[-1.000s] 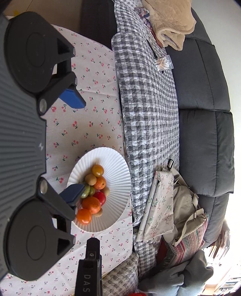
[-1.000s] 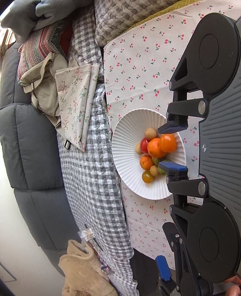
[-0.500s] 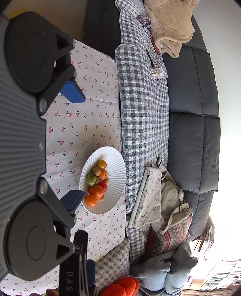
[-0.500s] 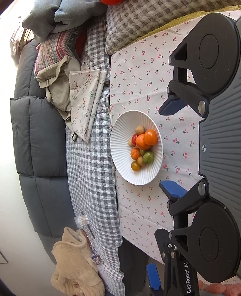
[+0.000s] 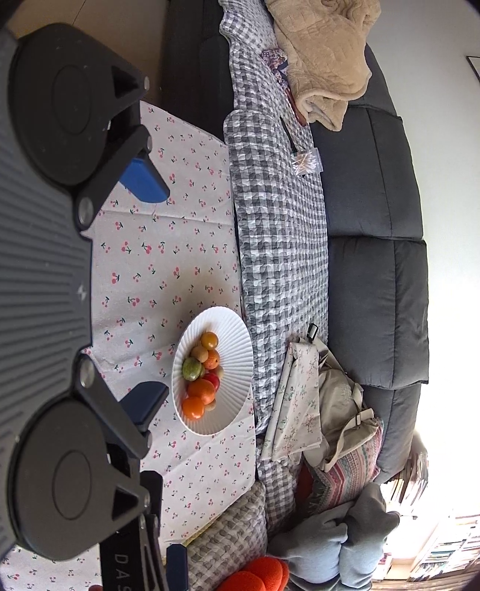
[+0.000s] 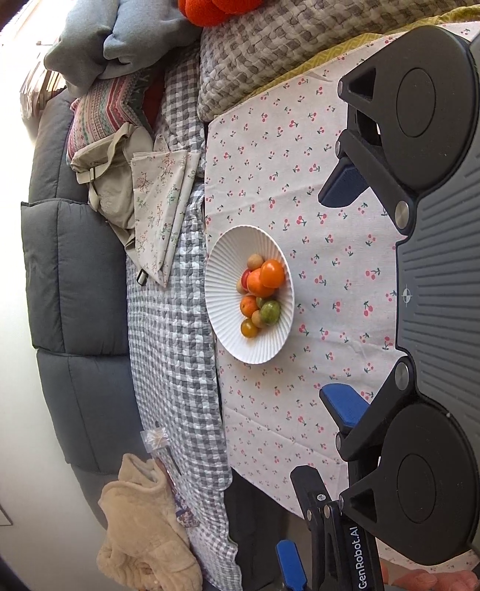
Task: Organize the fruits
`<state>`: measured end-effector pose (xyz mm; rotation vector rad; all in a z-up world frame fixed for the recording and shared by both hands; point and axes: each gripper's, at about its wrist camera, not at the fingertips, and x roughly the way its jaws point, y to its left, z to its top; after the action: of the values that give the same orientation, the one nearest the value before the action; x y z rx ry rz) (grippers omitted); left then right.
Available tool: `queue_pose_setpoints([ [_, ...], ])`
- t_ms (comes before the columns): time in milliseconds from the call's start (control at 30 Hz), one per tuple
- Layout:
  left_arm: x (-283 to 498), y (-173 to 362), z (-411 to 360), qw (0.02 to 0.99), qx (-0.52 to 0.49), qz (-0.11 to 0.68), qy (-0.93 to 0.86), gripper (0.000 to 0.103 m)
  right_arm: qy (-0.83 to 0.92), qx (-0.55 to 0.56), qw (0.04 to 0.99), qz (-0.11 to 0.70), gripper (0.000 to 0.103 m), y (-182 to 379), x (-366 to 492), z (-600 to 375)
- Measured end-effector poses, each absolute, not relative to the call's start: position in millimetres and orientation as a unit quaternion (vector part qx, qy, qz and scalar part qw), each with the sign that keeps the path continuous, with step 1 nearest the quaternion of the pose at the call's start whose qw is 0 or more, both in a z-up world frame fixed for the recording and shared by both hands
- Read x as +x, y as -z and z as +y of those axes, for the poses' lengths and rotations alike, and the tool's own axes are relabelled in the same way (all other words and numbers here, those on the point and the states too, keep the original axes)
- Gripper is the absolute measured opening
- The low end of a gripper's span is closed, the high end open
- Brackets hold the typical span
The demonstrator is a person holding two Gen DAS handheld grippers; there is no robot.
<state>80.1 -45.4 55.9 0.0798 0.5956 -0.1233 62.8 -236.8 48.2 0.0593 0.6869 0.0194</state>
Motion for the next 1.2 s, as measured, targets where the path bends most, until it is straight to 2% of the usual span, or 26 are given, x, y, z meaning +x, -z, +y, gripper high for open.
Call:
queue_pose_setpoints([
  [1200,87.4,-48.0,-40.5,0.945,0.007,0.323,0.054,0.102,-0.004,0.013,0.938,0.346,0.103,-43.6,62.8,-226.1],
])
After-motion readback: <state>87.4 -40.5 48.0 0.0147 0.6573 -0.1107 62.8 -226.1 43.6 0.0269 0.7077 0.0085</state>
